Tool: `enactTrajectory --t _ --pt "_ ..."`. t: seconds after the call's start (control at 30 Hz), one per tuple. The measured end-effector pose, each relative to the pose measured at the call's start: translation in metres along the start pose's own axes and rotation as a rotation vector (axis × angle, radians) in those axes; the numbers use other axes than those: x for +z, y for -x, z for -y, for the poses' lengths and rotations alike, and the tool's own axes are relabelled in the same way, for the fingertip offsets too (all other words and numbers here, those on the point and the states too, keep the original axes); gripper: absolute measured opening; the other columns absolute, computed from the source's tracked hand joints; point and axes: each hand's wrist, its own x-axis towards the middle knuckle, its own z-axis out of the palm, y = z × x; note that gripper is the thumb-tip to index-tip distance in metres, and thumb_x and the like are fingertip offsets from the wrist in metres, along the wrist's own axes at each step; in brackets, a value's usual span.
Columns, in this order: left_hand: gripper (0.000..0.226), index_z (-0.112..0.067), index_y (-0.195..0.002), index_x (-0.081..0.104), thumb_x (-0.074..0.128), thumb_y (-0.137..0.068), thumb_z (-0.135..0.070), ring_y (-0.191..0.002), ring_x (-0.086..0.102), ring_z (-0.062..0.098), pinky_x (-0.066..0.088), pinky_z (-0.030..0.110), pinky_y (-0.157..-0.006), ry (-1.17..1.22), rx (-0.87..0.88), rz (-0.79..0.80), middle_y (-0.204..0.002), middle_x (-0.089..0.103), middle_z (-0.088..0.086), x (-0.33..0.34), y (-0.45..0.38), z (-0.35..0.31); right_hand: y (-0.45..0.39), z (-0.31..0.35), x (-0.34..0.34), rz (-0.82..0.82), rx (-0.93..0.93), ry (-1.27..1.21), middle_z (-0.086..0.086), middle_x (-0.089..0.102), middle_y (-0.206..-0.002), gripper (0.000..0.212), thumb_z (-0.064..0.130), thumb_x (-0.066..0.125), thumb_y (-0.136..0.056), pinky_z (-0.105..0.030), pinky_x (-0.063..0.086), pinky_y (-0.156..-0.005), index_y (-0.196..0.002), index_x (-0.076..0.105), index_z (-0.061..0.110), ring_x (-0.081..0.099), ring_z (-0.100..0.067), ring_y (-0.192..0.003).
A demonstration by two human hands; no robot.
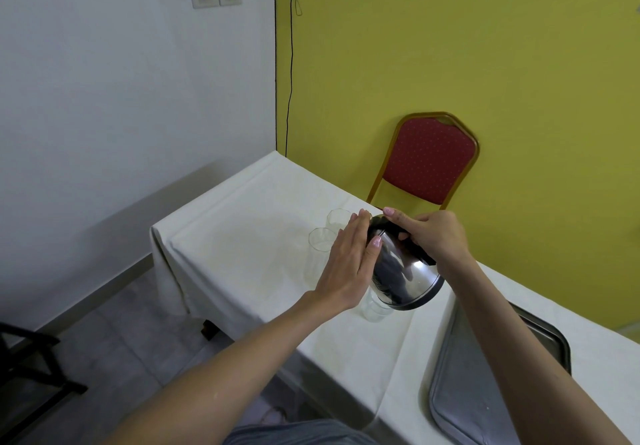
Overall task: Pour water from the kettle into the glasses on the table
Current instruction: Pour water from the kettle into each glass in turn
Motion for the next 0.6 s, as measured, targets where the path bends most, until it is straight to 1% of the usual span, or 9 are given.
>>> enactTrajectory --t 0.07,0.2,0.33,0.5,0.6 --pt "0.060 -0.021 -0.155 0.004 0.016 -0.102 -0.047 -0.141 -0.010 -0.011 -0.004 0.021 -0.118 -0.007 0.002 -0.001 -0.163 0.001 -0.010 -0.0001 -0.0005 -0.0002 0.0002 0.0010 -0.0002 0.003 -0.004 -0.001 0.007 0.060 -0.036 0.057 0.071 0.077 -0.066 -0.031 0.041 -0.049 -0.052 0.072 0.016 0.071 -0.035 -0.065" --pt "0.060 -0.021 -0.155 0.005 0.017 -0.102 -0.047 -0.141 -0.009 -0.010 -0.002 0.025 -0.120 0.005 0.002 -0.008 -0.163 0.003 -0.009 0.0005 -0.0008 -0.0017 0.0002 0.0038 -0.0005 0.006 -0.002 0.002 0.007 0.060 -0.036 0.056 0.071 0.076 -0.067 -0.029 0.039 -0.047 -0.053 0.072 0.017 0.074 -0.038 -0.070" --pt "0.059 -0.021 -0.155 0.006 0.017 -0.103 -0.045 -0.139 -0.010 -0.012 -0.002 0.027 -0.121 0.016 -0.003 -0.009 -0.163 0.003 -0.009 -0.0004 -0.0013 -0.0014 0.0009 0.0036 -0.0007 0.008 0.004 -0.004 0.007 0.059 -0.035 0.057 0.072 0.076 -0.067 -0.030 0.039 -0.049 -0.052 0.072 0.017 0.071 -0.035 -0.066" --pt "0.061 -0.020 -0.155 0.006 0.017 -0.102 -0.047 -0.144 -0.007 -0.006 0.001 0.031 -0.122 0.034 -0.003 -0.013 -0.163 0.004 -0.008 -0.0007 -0.0003 -0.0015 0.0003 0.0042 0.0007 0.003 0.014 -0.004 0.005 0.061 -0.037 0.058 0.072 0.077 -0.066 -0.031 0.041 -0.050 -0.054 0.073 0.015 0.070 -0.033 -0.063" --pt "0.060 -0.019 -0.155 0.007 0.018 -0.103 -0.045 -0.144 -0.006 -0.006 0.002 0.031 -0.122 0.033 -0.006 -0.016 -0.163 0.005 -0.007 -0.0013 -0.0008 -0.0017 -0.0007 0.0041 0.0010 -0.003 0.017 -0.006 0.004 0.062 -0.038 0.058 0.072 0.077 -0.066 -0.032 0.041 -0.050 -0.054 0.073 0.015 0.068 -0.031 -0.060"
